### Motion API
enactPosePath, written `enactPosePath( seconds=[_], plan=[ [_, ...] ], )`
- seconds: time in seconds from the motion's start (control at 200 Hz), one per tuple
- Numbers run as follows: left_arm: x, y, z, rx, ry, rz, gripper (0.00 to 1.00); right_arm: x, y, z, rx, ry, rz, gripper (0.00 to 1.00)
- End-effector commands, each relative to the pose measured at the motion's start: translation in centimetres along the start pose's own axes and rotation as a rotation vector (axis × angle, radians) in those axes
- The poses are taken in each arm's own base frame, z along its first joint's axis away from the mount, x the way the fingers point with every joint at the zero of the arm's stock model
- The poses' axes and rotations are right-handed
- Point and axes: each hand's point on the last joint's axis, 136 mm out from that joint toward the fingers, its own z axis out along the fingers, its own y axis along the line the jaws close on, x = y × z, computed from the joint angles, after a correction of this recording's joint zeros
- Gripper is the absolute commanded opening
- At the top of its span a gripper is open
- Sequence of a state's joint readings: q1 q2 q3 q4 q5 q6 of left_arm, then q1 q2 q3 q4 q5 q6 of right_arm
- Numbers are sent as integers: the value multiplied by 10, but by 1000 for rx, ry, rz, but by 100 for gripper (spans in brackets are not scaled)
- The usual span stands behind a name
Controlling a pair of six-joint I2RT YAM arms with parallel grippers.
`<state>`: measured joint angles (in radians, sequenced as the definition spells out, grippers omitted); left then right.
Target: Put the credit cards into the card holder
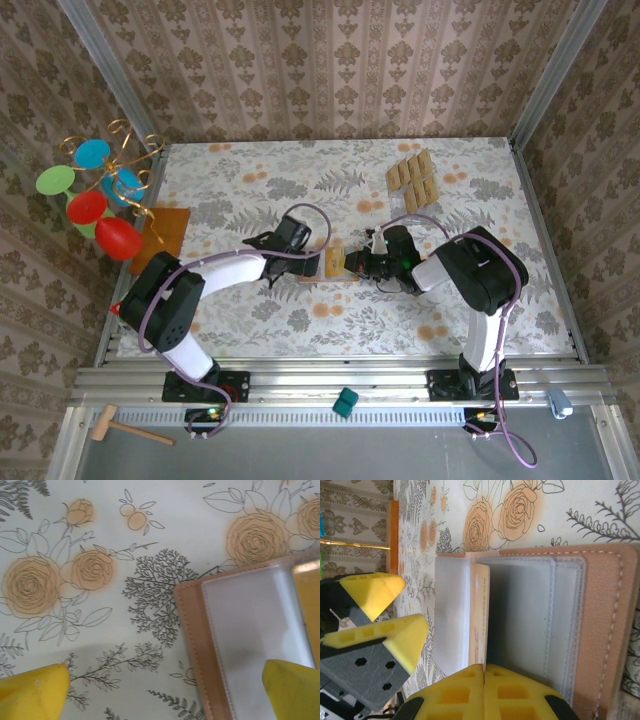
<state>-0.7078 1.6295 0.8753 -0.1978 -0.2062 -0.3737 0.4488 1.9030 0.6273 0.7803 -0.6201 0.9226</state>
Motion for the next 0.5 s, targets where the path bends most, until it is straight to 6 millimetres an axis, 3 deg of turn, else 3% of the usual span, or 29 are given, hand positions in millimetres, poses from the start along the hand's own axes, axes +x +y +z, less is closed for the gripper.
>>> enactPosePath(
  seconds=[0.0, 0.255, 0.495],
  plan=[
    [23, 8, 6, -40, 59, -22, 100, 6, -12, -1, 68, 11, 27, 0],
    [49, 19, 14, -77, 101, -40, 100, -1, -9, -13, 75, -13, 18, 0],
    [54, 22, 15, -83, 104, -45, 100, -2, -21, -23, 102, -31, 34, 0]
  ],
)
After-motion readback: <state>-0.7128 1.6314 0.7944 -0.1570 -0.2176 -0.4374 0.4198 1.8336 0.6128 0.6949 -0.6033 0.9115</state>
